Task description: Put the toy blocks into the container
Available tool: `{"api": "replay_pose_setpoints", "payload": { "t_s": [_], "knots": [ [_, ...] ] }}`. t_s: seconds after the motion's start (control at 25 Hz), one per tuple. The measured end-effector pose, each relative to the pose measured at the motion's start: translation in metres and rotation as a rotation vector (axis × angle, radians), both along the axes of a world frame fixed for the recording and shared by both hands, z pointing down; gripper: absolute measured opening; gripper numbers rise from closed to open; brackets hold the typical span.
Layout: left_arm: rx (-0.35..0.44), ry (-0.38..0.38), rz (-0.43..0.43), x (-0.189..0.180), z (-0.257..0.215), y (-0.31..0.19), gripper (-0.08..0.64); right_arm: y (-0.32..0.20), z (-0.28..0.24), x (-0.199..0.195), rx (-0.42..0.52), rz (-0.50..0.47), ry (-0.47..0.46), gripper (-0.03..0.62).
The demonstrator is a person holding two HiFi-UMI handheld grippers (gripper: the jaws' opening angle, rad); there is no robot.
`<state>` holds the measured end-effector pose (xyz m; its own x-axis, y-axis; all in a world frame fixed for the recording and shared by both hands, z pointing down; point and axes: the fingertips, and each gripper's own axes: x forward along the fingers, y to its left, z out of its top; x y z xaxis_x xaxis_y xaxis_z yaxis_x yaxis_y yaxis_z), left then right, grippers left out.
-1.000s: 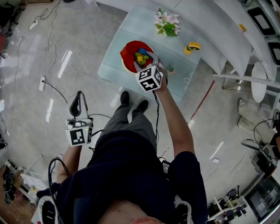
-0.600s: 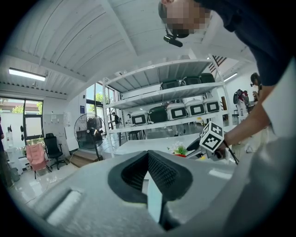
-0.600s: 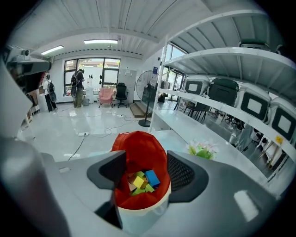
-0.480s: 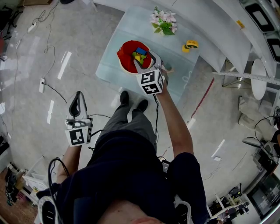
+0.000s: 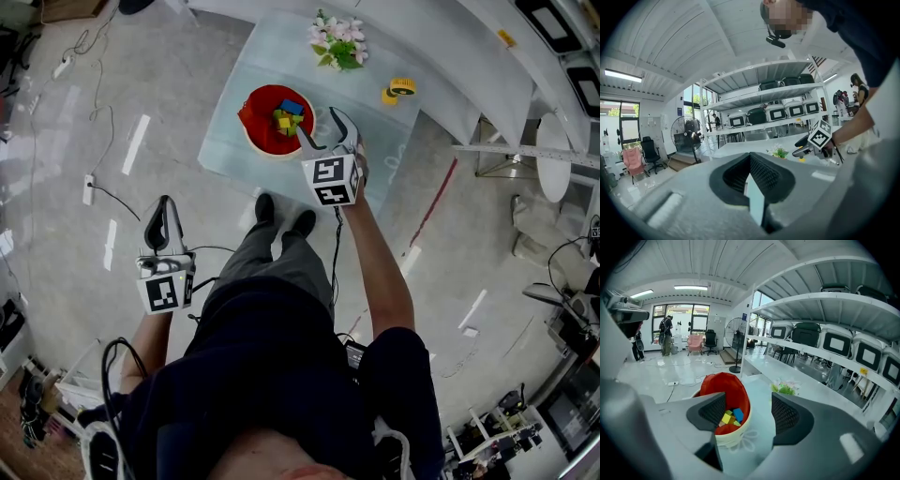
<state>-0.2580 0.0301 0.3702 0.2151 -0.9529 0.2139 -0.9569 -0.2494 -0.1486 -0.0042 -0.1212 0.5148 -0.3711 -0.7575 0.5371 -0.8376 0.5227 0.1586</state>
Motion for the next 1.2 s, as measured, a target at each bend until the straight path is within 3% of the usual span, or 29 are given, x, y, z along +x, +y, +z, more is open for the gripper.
{"api": "replay_pose_setpoints", "payload": {
  "t_s": [0.48, 1.2],
  "knots": [
    [0.000, -0.013, 0.020, 0.011, -0.001, -0.001, 0.002, 0.006, 0.004, 0.042, 0.031, 0.079, -0.041, 0.305],
    [-0.010, -0.036, 0.058, 0.024, 0.001, -0.003, 0.000, 0.025, 0.081, 0.111, -0.084, 0.112, 0.084, 0.304]
  ]
}}
